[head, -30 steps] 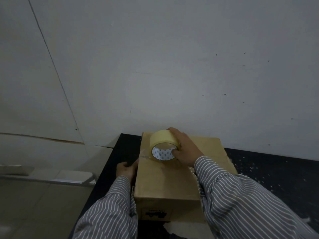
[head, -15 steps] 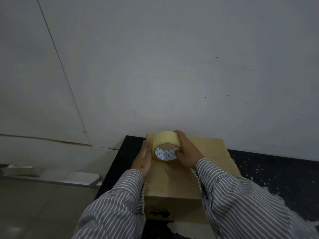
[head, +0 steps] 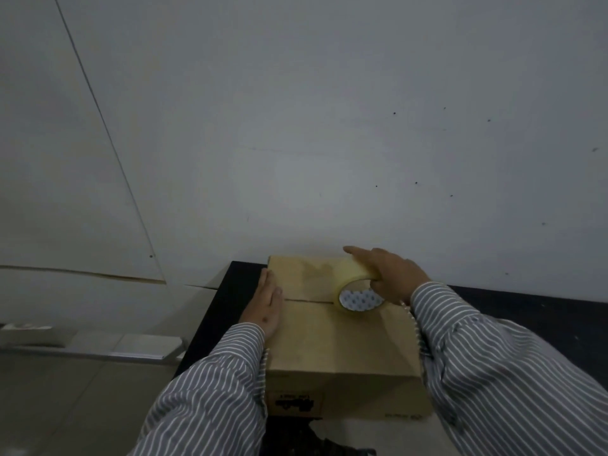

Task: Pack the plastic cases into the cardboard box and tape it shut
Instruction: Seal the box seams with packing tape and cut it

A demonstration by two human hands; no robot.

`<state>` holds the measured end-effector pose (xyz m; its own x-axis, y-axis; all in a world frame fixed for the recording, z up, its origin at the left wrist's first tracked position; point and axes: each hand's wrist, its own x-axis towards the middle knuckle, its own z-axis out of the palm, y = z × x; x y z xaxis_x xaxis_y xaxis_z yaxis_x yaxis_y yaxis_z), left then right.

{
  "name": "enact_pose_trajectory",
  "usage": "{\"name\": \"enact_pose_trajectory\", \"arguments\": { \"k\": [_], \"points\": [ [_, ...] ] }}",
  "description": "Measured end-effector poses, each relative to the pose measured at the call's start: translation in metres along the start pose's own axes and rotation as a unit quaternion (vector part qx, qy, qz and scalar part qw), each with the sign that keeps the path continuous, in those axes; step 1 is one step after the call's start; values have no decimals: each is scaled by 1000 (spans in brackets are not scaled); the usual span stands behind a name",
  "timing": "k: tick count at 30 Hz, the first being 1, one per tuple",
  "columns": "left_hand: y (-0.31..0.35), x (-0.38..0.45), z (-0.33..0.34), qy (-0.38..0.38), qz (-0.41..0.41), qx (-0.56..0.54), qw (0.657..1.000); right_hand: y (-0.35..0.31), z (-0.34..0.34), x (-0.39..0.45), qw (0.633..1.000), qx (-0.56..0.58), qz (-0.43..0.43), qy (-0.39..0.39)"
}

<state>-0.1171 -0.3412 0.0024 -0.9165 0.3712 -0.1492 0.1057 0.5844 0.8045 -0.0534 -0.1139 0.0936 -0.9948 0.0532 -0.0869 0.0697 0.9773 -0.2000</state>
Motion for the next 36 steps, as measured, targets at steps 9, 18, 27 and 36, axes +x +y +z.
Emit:
{"name": "enact_pose_trajectory", "arguments": {
  "k": [9, 18, 27, 36],
  "points": [
    [10, -4, 3, -7, -16, 273, 962, 15, 37, -12, 950, 279, 132, 49],
    [7, -7, 5, -15, -3, 293, 956, 24, 20, -11, 973, 210, 45, 82],
    [12, -8, 6, -18, -18, 329, 944, 43, 11, -22, 983, 129, 52, 117],
    [29, -14, 30, 1, 12, 385, 923, 39, 42, -34, 907, 349, 159, 172]
  ]
}}
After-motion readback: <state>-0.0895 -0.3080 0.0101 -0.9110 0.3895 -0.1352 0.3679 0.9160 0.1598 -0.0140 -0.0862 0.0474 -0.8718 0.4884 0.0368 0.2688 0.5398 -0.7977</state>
